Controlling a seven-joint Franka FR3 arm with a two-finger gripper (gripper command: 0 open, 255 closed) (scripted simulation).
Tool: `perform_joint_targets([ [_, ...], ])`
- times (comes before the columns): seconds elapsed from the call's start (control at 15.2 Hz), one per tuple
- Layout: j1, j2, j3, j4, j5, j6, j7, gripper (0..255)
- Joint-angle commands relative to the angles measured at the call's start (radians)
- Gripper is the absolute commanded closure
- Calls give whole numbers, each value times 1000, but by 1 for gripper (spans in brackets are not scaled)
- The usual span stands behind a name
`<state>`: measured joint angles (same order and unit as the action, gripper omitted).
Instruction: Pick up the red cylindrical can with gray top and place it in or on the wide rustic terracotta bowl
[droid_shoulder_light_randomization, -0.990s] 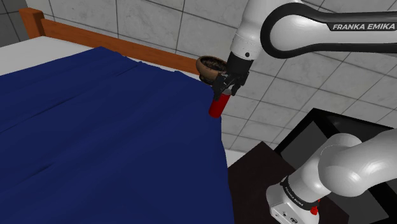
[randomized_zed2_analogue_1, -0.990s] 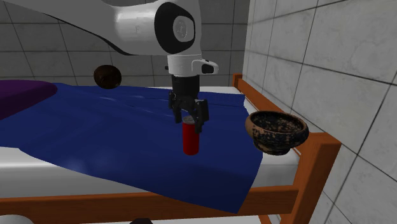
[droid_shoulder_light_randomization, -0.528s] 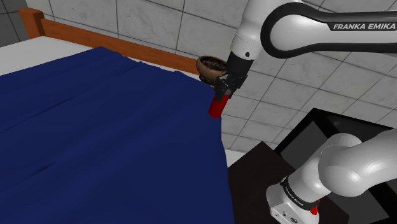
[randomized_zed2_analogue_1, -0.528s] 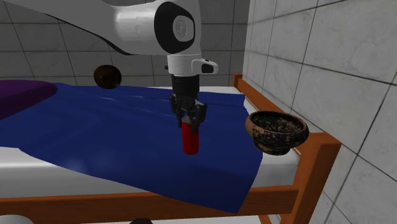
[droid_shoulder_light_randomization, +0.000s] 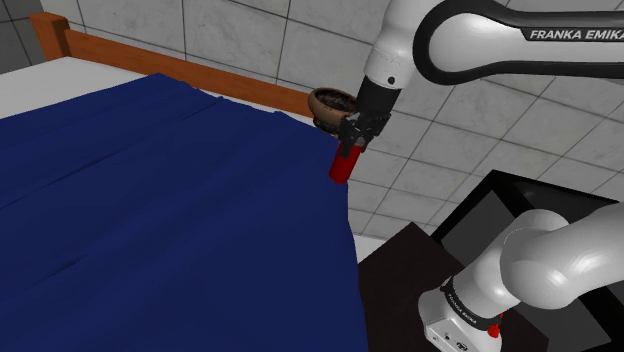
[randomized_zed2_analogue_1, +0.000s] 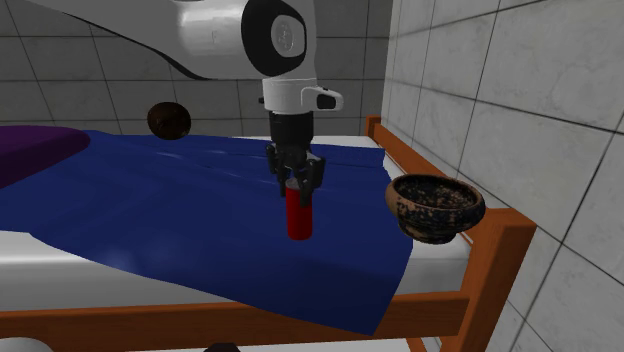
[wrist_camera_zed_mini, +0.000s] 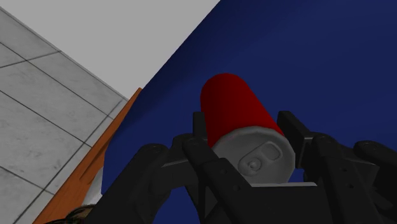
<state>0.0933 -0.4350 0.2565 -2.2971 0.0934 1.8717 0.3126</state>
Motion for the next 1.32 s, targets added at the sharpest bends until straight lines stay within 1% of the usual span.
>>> perform_joint_targets([
  [0.0, -1, -3, -3, 25, -1, -28, -1, 255],
  [1.25, -10, 16, -18, 297, -15, -282, 2, 255],
])
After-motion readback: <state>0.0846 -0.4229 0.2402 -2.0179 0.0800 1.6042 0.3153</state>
